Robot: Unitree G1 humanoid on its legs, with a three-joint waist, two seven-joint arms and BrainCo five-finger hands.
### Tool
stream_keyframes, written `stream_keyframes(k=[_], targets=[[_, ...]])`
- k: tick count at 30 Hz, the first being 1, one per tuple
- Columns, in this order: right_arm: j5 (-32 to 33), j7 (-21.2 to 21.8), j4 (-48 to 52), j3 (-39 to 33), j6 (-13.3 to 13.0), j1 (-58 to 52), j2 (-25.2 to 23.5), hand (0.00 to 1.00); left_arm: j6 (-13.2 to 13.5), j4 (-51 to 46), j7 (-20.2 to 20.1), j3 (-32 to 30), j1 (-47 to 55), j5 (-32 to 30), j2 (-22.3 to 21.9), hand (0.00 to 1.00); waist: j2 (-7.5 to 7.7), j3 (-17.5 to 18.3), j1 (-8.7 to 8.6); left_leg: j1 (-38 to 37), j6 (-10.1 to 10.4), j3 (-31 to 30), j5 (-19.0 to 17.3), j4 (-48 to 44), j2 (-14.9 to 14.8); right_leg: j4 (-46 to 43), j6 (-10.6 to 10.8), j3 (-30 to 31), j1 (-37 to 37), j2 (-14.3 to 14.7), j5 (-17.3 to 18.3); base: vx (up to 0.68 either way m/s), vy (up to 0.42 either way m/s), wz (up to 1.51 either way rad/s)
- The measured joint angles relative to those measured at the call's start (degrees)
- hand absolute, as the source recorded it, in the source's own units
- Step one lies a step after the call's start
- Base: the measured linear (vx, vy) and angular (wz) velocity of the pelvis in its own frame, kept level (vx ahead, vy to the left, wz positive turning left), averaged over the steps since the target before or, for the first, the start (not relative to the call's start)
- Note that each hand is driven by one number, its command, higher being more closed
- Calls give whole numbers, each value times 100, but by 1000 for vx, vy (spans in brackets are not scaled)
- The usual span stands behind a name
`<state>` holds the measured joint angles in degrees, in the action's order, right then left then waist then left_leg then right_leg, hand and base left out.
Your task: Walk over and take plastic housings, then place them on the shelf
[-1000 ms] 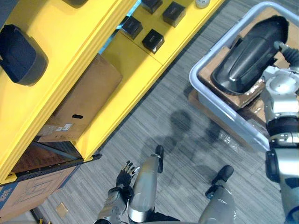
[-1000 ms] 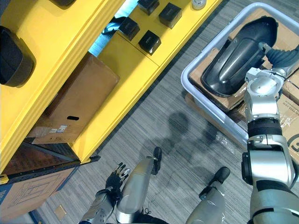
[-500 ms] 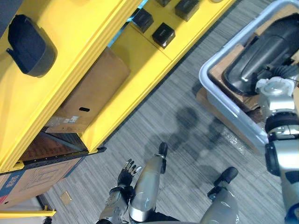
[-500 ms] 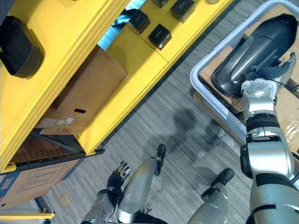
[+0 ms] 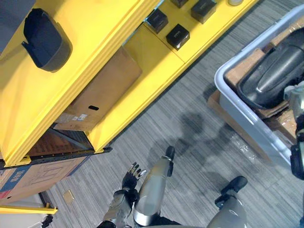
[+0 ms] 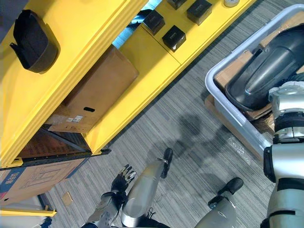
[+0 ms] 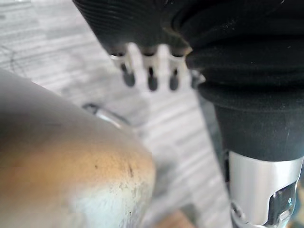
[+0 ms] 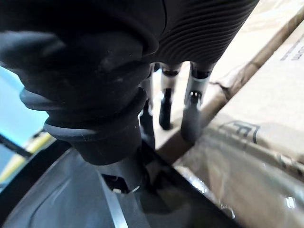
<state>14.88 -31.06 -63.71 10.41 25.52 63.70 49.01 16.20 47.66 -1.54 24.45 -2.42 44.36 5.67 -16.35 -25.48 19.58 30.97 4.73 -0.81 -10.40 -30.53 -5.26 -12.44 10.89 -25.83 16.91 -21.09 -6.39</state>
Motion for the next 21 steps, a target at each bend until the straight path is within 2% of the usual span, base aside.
stream_keyframes(k=[6,12,14,17,18,20,21], targets=[[-229,-163,-345,-252,-51,1,-141,100,6,18,1,78,1,-50,18,0,-8,7,-23,-292,18,-11,31,135,0,-41,-1,-115,-231,-18,89,19,-22,3],[-776,-255,-694,-426,-677,-143,-287,100,-16,-353,-17,94,152,-293,70,0,11,-7,-259,-317,21,-28,34,91,-10,-52,-4,-196,-310,-24,104,-2,-5,3],[-1041,-257,-656,-409,-785,-206,-332,100,2,-472,-15,79,213,-637,86,0,29,-20,-341,-376,22,7,33,91,-29,-65,-9,-182,-329,-17,103,-16,-2,-11],[-1388,-264,-265,-347,-923,-325,-476,100,38,-855,68,32,330,-1214,225,0,163,-117,-546,-553,54,159,-9,86,-158,-64,-47,-32,-376,67,110,-39,-15,-30],[-1488,-275,-41,-312,-970,-369,-494,100,40,-1106,115,35,319,-1389,292,0,238,-172,-659,-584,68,180,-21,85,-215,-45,-79,6,-382,131,95,-54,-17,-30],[-1685,-296,103,-147,-1114,-385,-504,100,35,-1417,237,43,172,-1643,305,0,397,-283,-716,-695,100,334,-49,92,-349,59,-156,152,-381,245,30,-59,-14,-45],[-1836,-314,230,-124,-1208,-386,-527,100,30,-1637,345,54,22,-1857,301,0,475,-336,-798,-731,116,398,-61,90,-415,111,-196,237,-381,316,-10,-62,-3,-40]])
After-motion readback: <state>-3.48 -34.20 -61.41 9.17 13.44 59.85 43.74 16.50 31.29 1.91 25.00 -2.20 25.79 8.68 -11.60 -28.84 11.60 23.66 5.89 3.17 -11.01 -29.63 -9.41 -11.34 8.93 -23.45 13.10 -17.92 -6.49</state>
